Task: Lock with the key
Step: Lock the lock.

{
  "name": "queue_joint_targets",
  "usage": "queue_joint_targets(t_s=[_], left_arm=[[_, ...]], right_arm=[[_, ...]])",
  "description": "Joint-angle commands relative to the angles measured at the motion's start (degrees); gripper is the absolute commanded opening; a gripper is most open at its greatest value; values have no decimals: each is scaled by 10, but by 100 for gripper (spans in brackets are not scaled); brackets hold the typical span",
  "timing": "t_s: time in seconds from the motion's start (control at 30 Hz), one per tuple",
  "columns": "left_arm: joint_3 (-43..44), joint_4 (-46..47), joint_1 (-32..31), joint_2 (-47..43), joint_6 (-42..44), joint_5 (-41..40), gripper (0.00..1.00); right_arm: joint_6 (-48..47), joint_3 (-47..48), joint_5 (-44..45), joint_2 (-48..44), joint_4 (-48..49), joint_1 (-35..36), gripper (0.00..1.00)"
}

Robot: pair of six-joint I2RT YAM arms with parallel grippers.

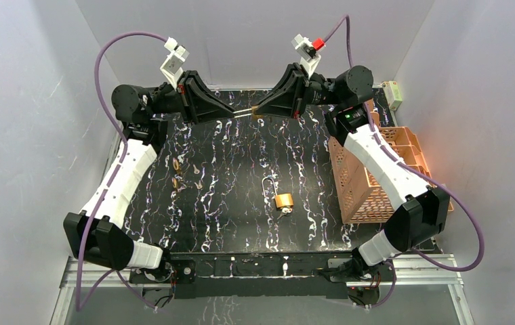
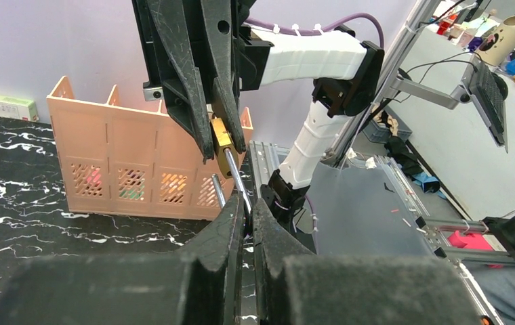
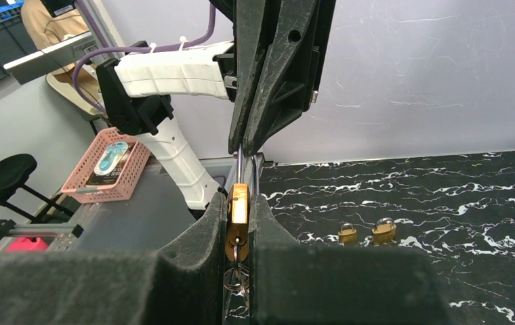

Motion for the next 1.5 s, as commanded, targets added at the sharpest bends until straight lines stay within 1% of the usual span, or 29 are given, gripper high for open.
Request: queue_joint_targets(t_s=[0.0,0.17,0.43,0.67,0.9,1.03,1.13,1.23,1.27,1.3,1.33,1.37,1.4,1.47], left_arm=[[-1,14,-37,4,12,-5,0],[-4,15,-46,7,37,-22,0],[19,14,-56,29,25,-37,0],[24,15,-80,42,28,-53,0],[45,16,-84,49,32,-79,0],[61,15,-84,56,31,-77,0],[58,6,-84,52,37,-71,0],[49,-21,-83,40,61,-76,48],[49,-41,-83,34,77,-79,58],[51,-73,-82,25,100,-83,73],[57,-112,-81,19,127,-87,95],[66,-155,-78,13,162,-94,98],[75,-196,-75,5,203,-102,98],[84,-233,-62,-11,231,-113,98]], right_arm=[[-3,37,46,4,26,8,0],[5,39,66,9,34,32,0],[-11,31,87,16,39,60,0],[-22,35,102,36,49,89,0],[-46,27,111,47,35,111,0],[-53,8,121,34,36,112,0],[-78,13,128,20,4,107,0],[-76,13,127,11,2,94,0],[-75,14,126,8,1,90,0],[-75,14,124,4,-1,87,0],[-75,14,123,1,-4,85,0],[-74,14,120,-1,-4,83,0],[-72,14,118,-4,-5,81,0],[-71,15,115,-8,-8,77,0]])
